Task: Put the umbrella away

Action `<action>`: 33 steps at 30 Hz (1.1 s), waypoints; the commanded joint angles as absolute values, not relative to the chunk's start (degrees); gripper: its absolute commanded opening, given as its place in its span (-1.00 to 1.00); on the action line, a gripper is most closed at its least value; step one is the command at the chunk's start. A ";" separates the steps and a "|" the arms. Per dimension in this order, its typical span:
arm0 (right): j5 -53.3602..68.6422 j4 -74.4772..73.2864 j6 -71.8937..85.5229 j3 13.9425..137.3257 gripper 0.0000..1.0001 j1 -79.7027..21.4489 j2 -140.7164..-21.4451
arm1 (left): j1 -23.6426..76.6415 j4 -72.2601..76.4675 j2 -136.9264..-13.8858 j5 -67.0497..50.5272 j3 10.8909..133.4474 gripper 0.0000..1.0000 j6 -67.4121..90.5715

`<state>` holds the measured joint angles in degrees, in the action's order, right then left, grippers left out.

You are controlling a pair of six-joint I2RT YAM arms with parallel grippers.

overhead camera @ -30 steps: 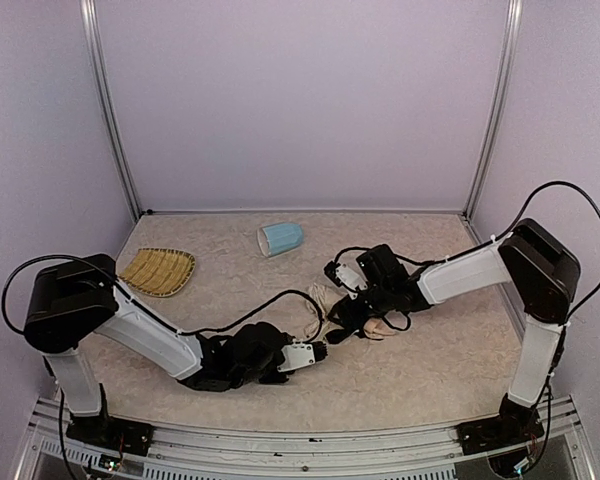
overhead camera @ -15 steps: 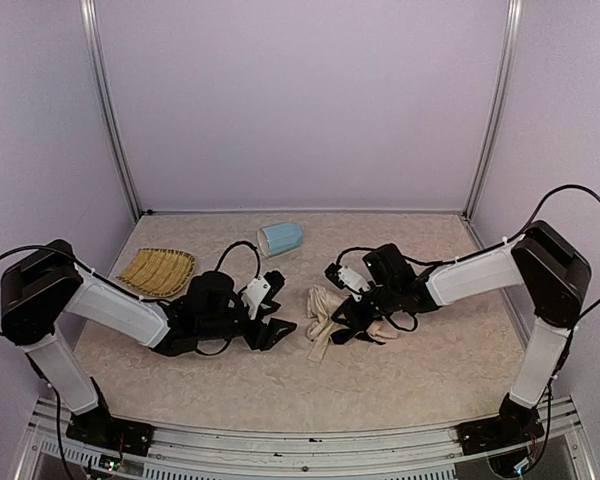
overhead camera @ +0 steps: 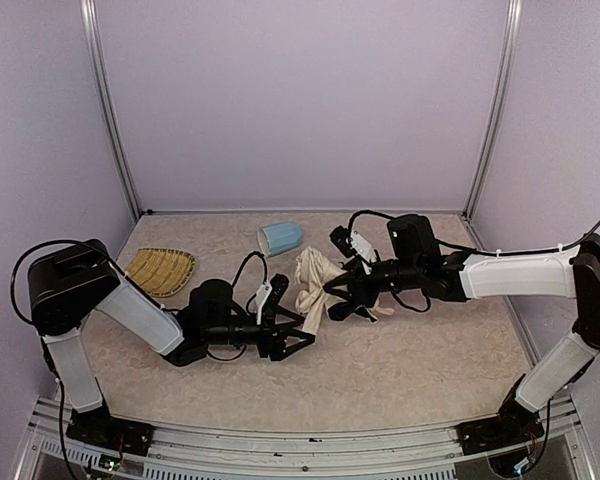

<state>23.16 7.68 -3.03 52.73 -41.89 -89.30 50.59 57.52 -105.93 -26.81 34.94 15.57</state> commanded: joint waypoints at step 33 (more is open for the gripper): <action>14.31 -1.70 -3.18 58.03 0.87 -37.94 -103.76 | 46.05 27.26 -109.63 -19.85 39.59 -1.00 16.58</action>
<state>16.56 1.43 0.54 58.19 -38.79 -105.95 46.54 31.38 -108.12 -20.88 39.86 18.39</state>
